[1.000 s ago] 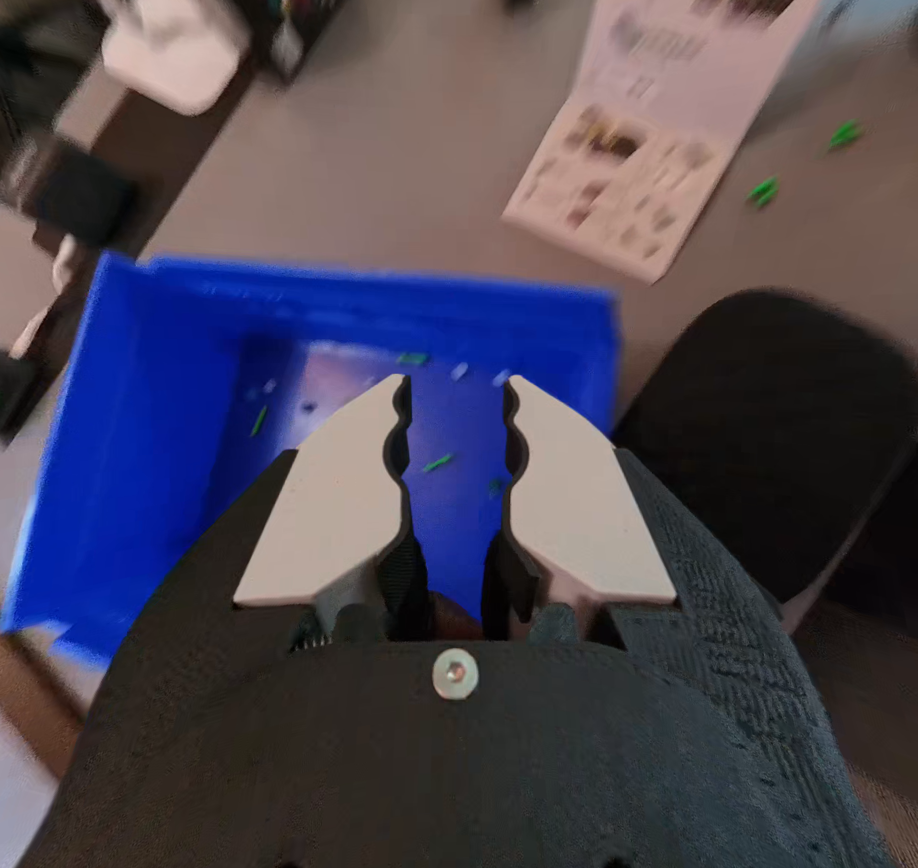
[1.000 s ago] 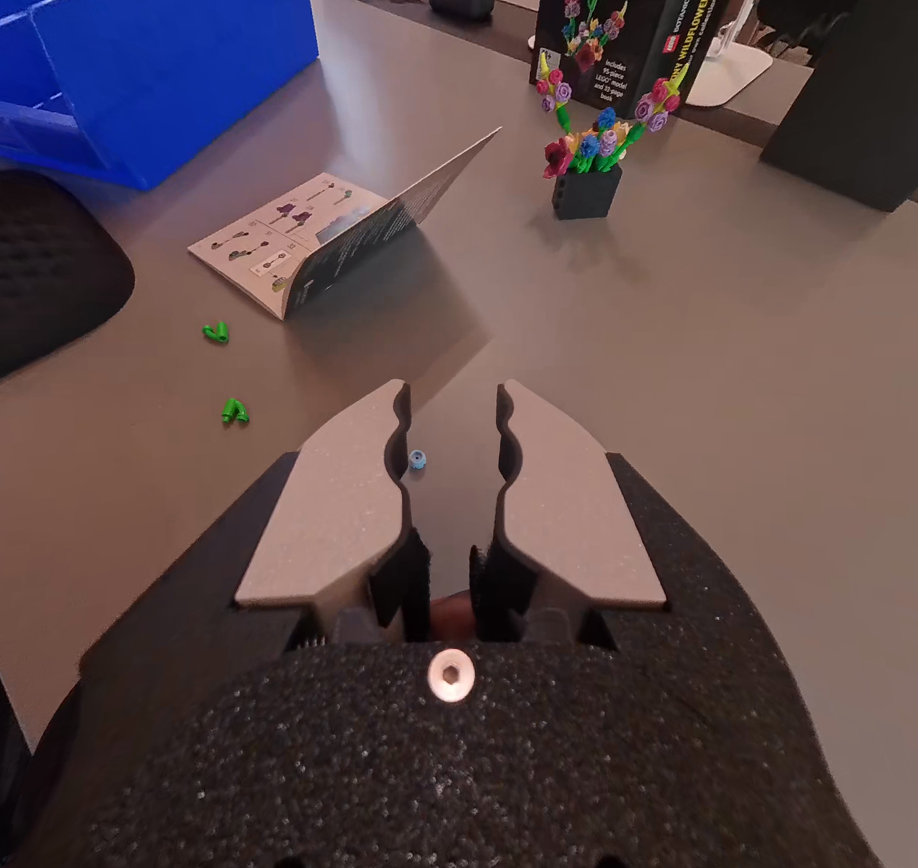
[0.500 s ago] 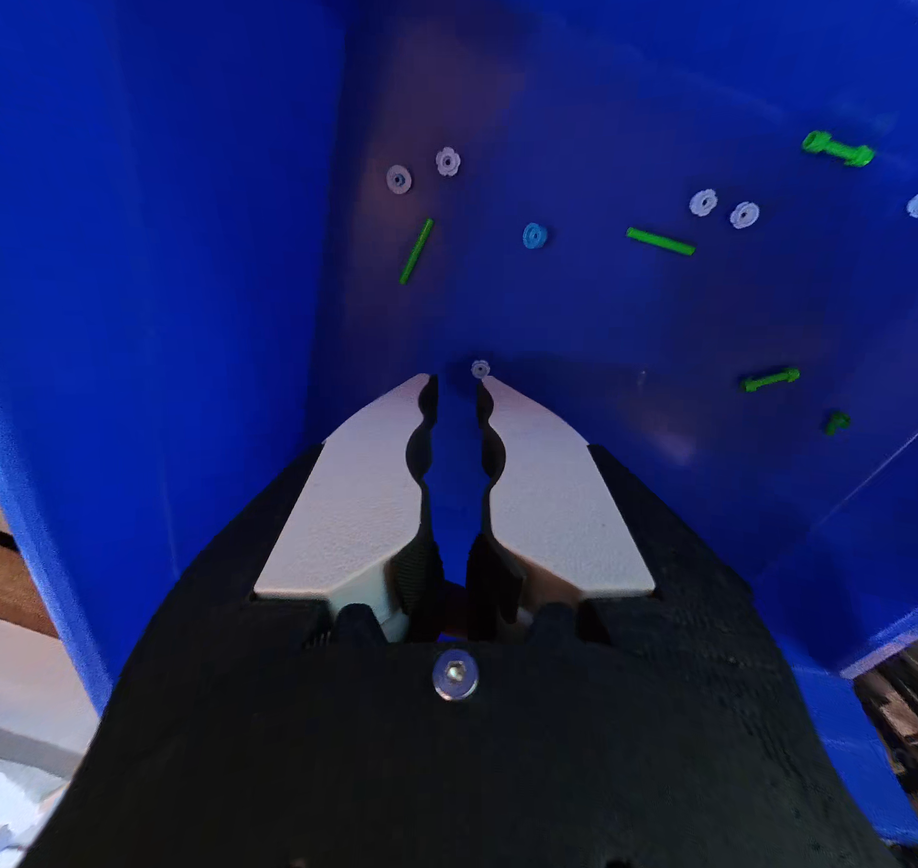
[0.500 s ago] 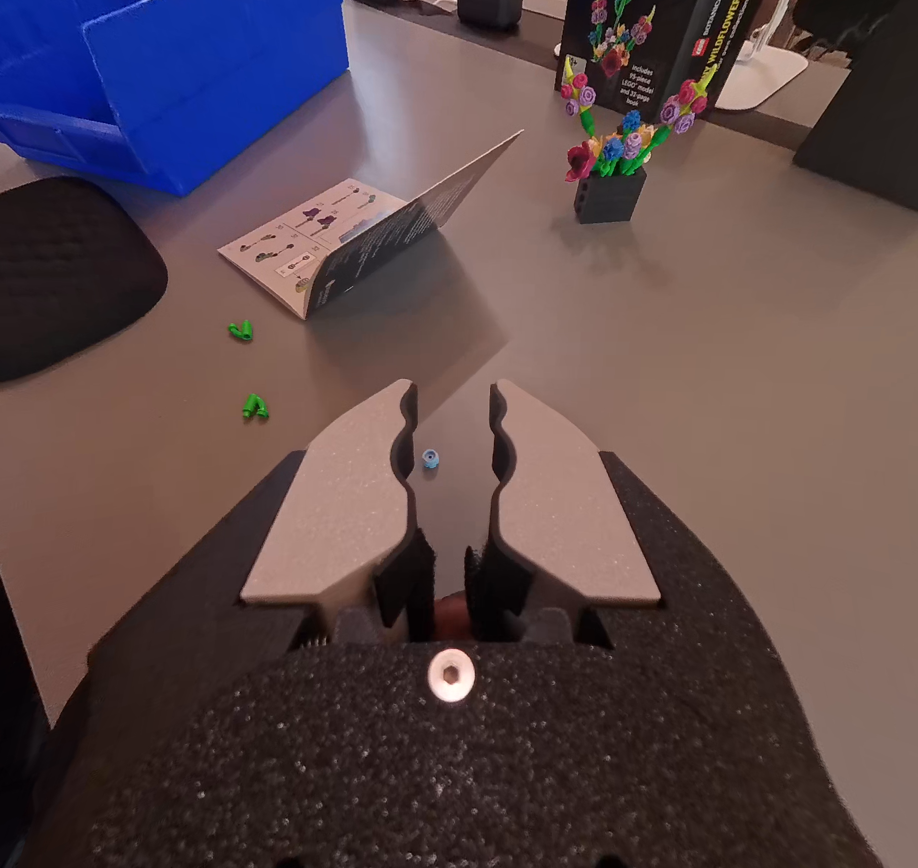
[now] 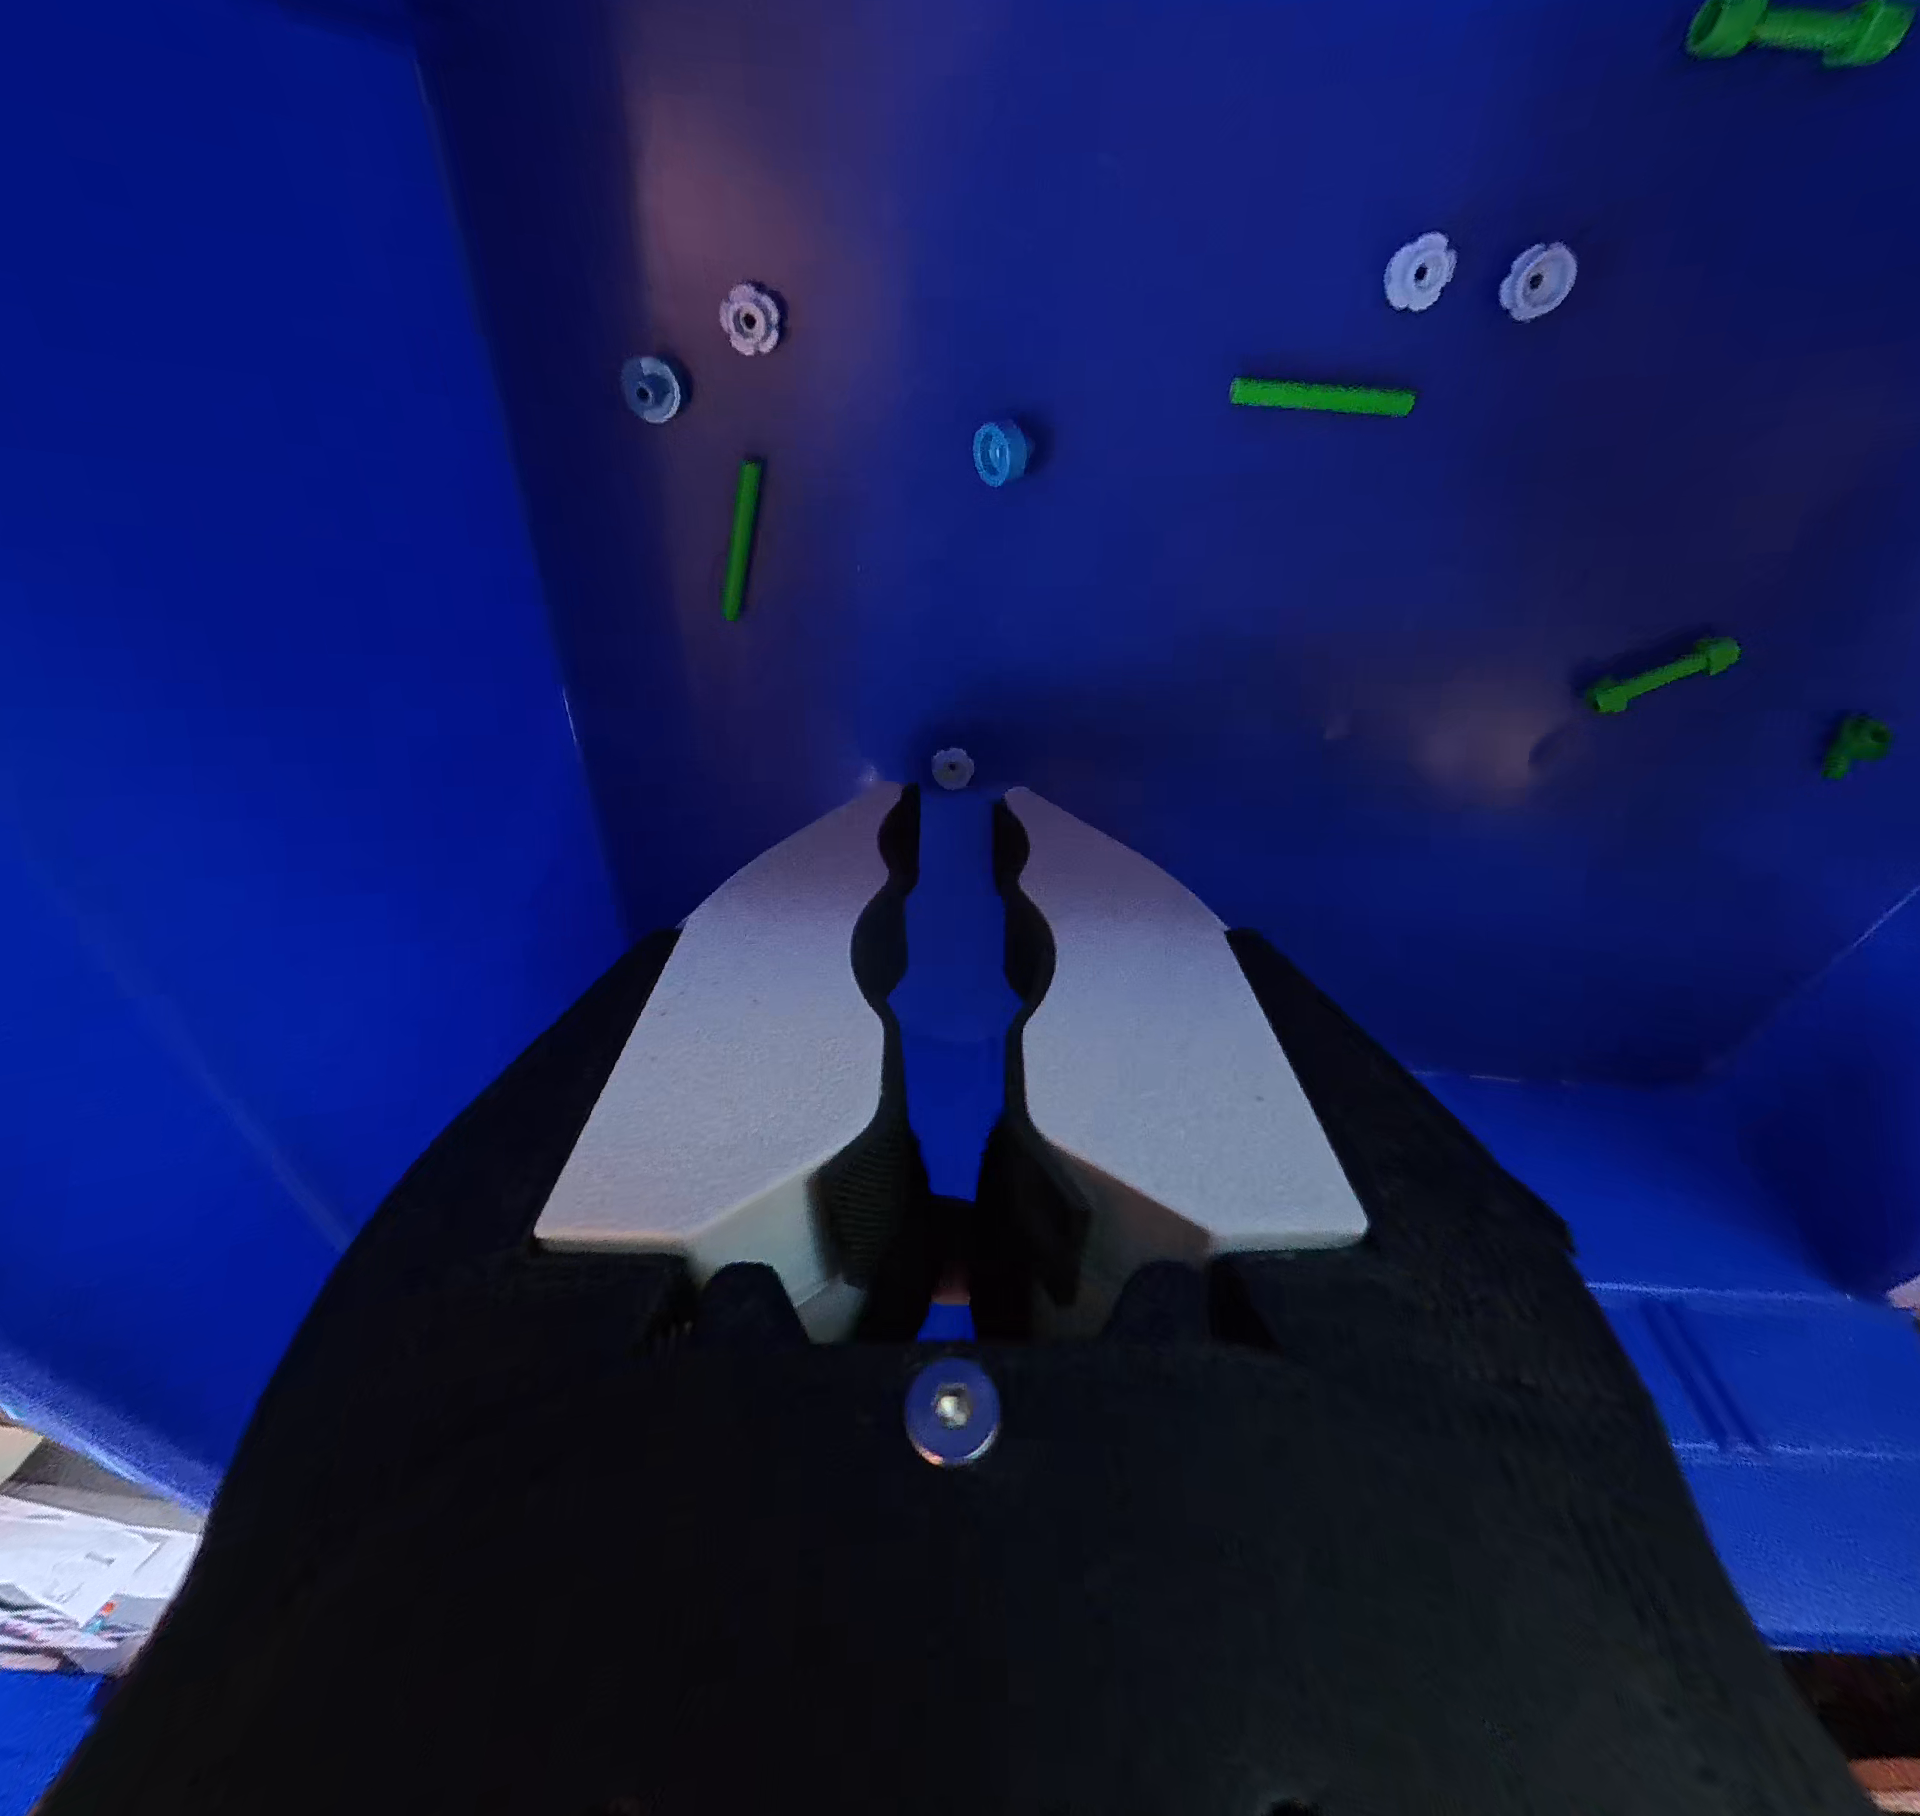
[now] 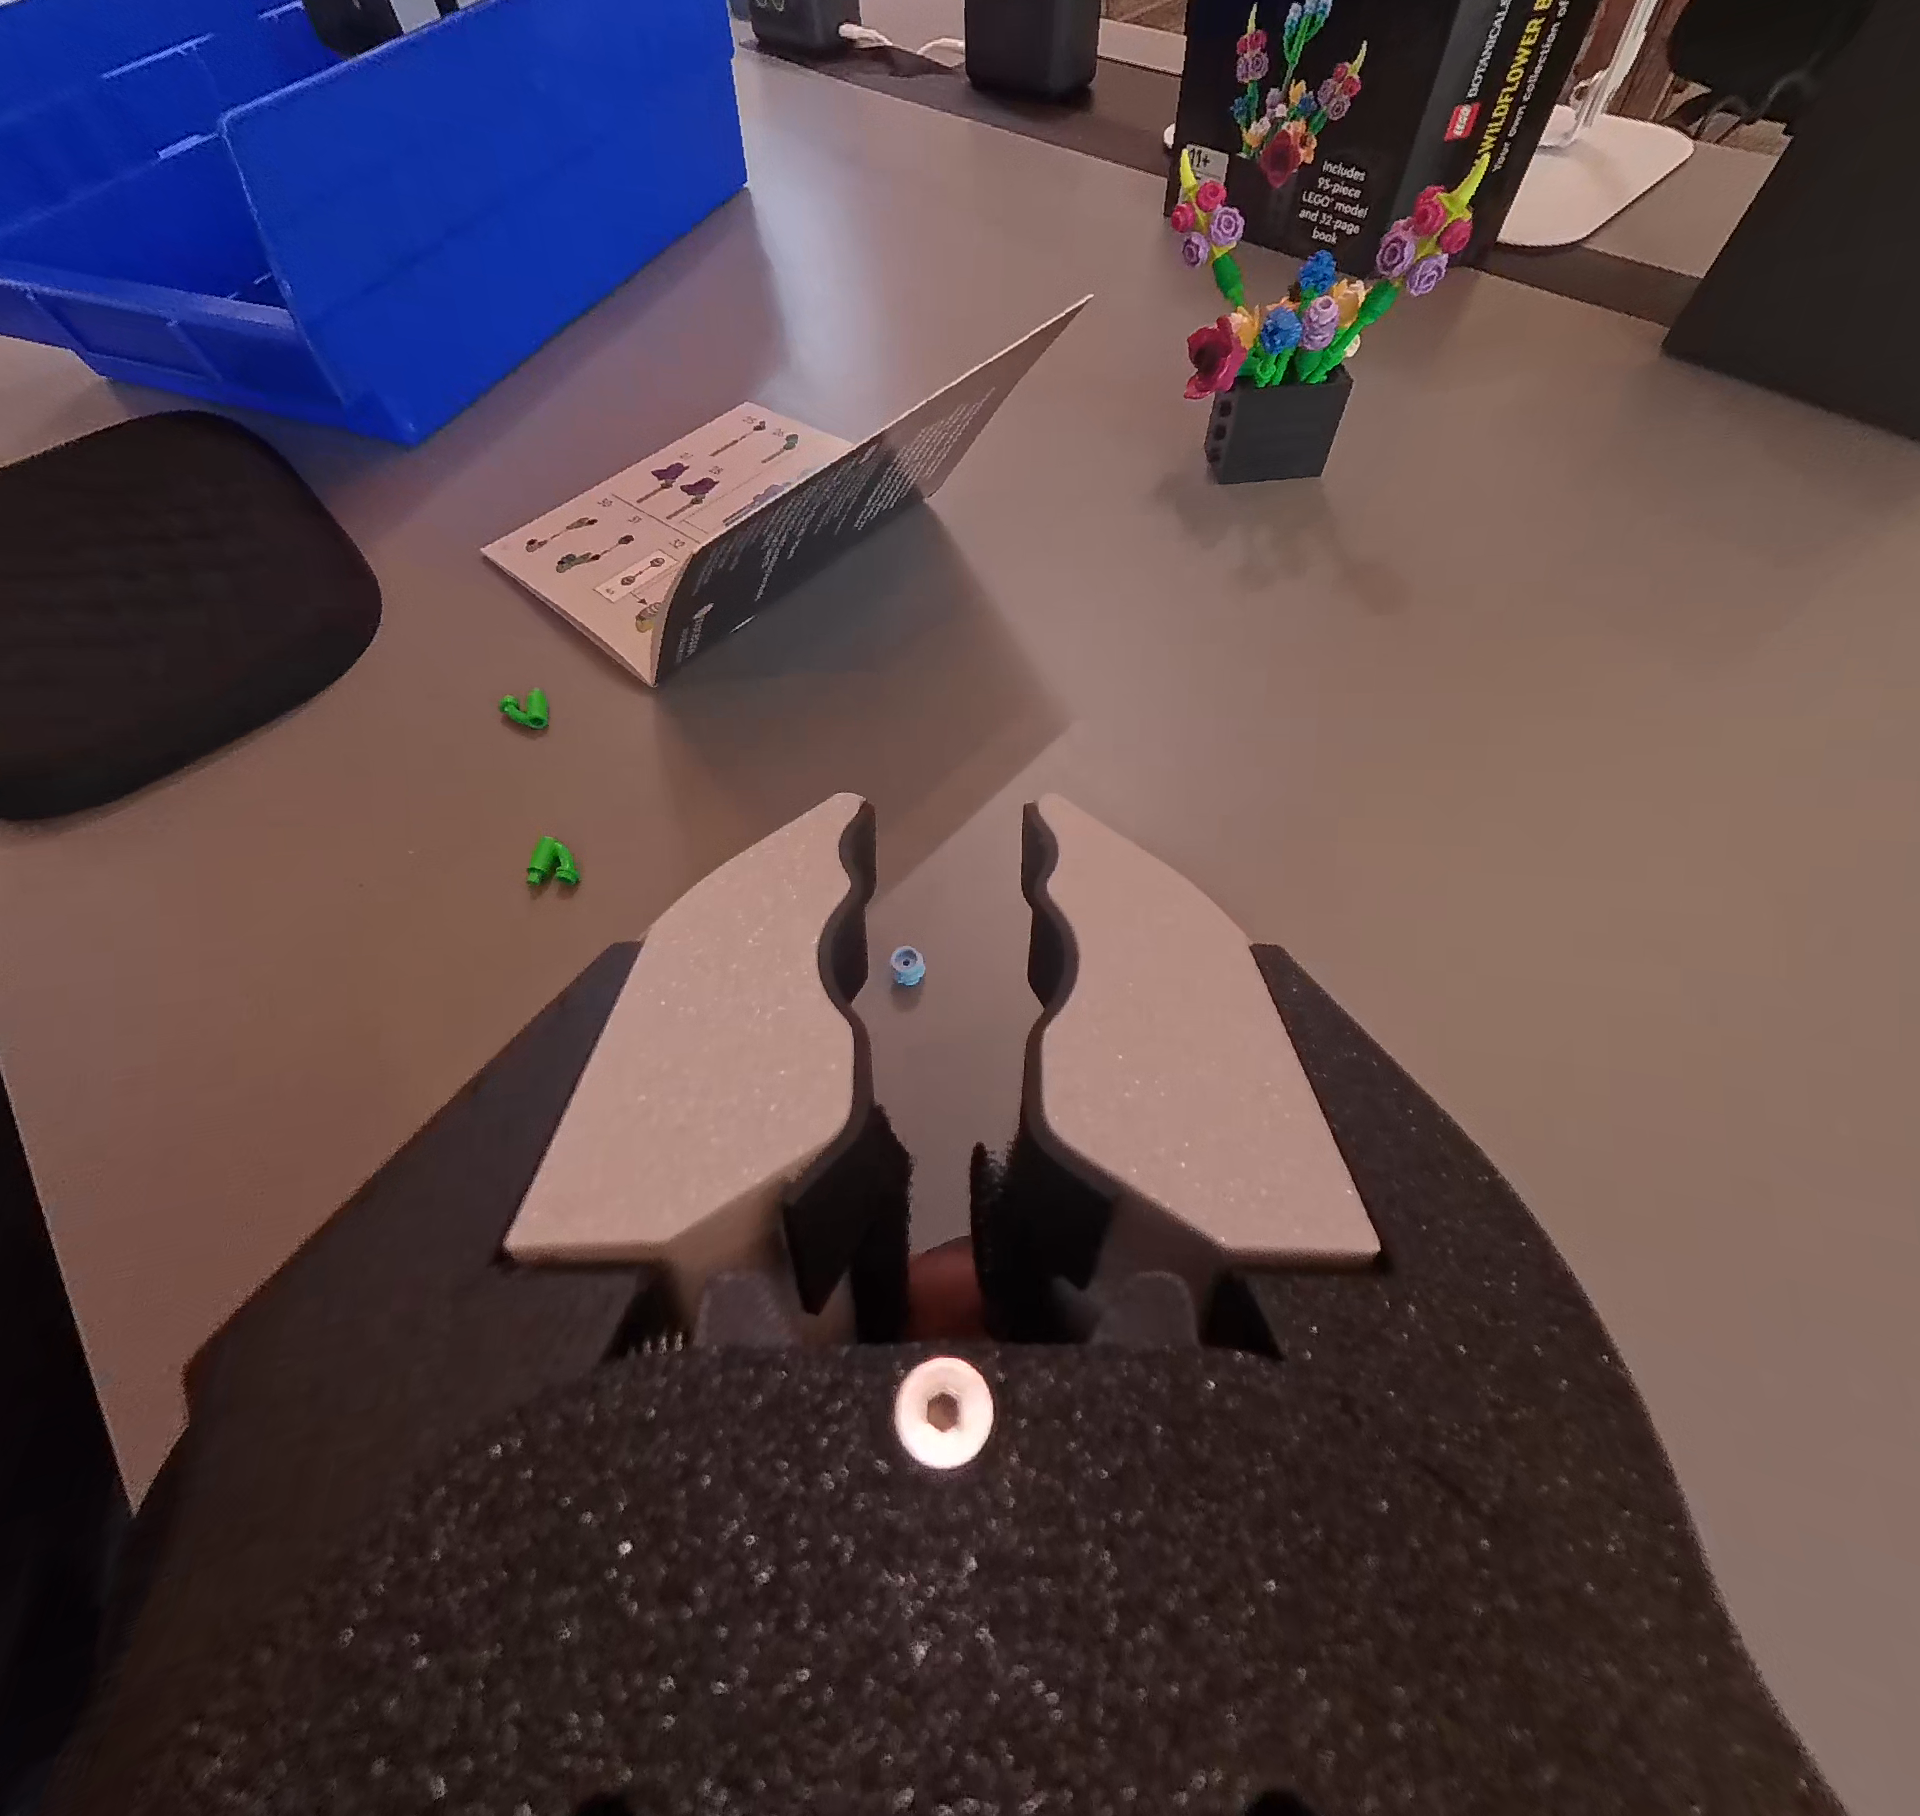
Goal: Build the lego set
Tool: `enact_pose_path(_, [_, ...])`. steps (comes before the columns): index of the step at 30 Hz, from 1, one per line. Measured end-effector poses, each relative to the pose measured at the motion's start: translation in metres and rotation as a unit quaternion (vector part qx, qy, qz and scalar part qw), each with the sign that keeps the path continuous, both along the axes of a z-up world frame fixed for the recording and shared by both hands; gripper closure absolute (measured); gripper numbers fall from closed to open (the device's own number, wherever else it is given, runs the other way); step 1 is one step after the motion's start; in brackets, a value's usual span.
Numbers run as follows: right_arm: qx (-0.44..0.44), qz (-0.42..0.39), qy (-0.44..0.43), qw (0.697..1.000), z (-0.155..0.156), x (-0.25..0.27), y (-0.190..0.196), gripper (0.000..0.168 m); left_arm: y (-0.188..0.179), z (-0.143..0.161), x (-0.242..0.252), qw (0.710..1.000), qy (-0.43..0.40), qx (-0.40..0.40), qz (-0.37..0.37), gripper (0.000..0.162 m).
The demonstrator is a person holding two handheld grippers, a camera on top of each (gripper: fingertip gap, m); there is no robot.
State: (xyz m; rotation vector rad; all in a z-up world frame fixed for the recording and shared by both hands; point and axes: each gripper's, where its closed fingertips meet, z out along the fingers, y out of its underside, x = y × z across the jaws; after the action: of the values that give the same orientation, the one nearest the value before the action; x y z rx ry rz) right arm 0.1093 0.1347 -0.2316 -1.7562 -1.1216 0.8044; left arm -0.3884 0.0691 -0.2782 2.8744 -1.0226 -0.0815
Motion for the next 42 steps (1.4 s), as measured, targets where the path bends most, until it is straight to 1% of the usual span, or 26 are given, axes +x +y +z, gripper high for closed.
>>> enact_pose_path(6, [-0.002,-0.001,0.002,1.000,0.000,0.000,0.000,0.141,0.001,-0.004,0.003,1.000,-0.010,-0.004,0.006,0.153])
enact_pose_path(9, [-0.003,-0.001,0.002,1.000,0.000,0.000,0.001,0.141,-0.001,-0.004,0.005,1.000,-0.013,-0.005,0.003,0.154])
enact_pose_path(11, [-0.004,-0.001,0.001,1.000,0.000,0.000,0.001,0.141,-0.001,0.003,0.007,1.000,-0.008,0.002,0.004,0.154])
enact_pose_path(13, [-0.003,0.001,-0.003,1.000,-0.001,0.000,0.000,0.141,-0.003,0.018,0.015,1.000,-0.009,0.021,0.001,0.154])
enact_pose_path(16, [-0.001,0.003,-0.009,1.000,-0.002,-0.001,-0.001,0.141,-0.008,0.053,0.049,0.997,-0.025,0.072,-0.020,0.154])
enact_pose_path(19, [-0.002,0.007,-0.014,1.000,-0.004,-0.002,-0.002,0.141,-0.017,0.088,0.103,0.989,-0.038,0.133,-0.059,0.154])
enact_pose_path(21, [-0.001,0.010,-0.018,1.000,-0.005,-0.002,-0.002,0.141,-0.027,0.100,0.150,0.980,-0.056,0.159,-0.102,0.155])
enact_pose_path(22, [0.000,0.011,-0.019,1.000,-0.005,-0.003,-0.003,0.141,-0.035,0.100,0.175,0.977,-0.061,0.162,-0.128,0.154])
enact_pose_path(25, [0.003,0.016,-0.023,1.000,-0.006,-0.003,-0.004,0.141,-0.058,0.085,0.248,0.963,-0.076,0.148,-0.211,0.154])
enact_pose_path(28, [0.004,0.020,-0.025,0.999,-0.006,-0.004,-0.006,0.141,-0.080,0.053,0.311,0.949,-0.098,0.111,-0.278,0.154])
enact_pose_path(30, [0.005,0.020,-0.022,1.000,-0.005,-0.004,-0.006,0.141,-0.088,0.035,0.336,0.944,-0.104,0.091,-0.300,0.154])
enact_pose_path(32, [0.006,0.021,-0.016,1.000,-0.003,-0.003,-0.006,0.141,-0.090,0.023,0.359,0.939,-0.136,0.085,-0.304,0.154])
enact_pose_path(34, [0.007,0.020,-0.012,1.000,-0.002,-0.003,-0.006,0.141,-0.086,0.013,0.372,0.941,-0.156,0.078,-0.290,0.154])
enact_pose_path(38, [0.007,0.021,-0.011,1.000,-0.002,-0.003,-0.006,0.141,-0.080,-0.004,0.380,0.945,-0.167,0.062,-0.274,0.154])
enact_pose_path(42, [0.008,0.022,-0.011,1.000,-0.002,-0.003,-0.007,0.141,-0.076,-0.009,0.381,0.948,-0.170,0.059,-0.264,0.154])
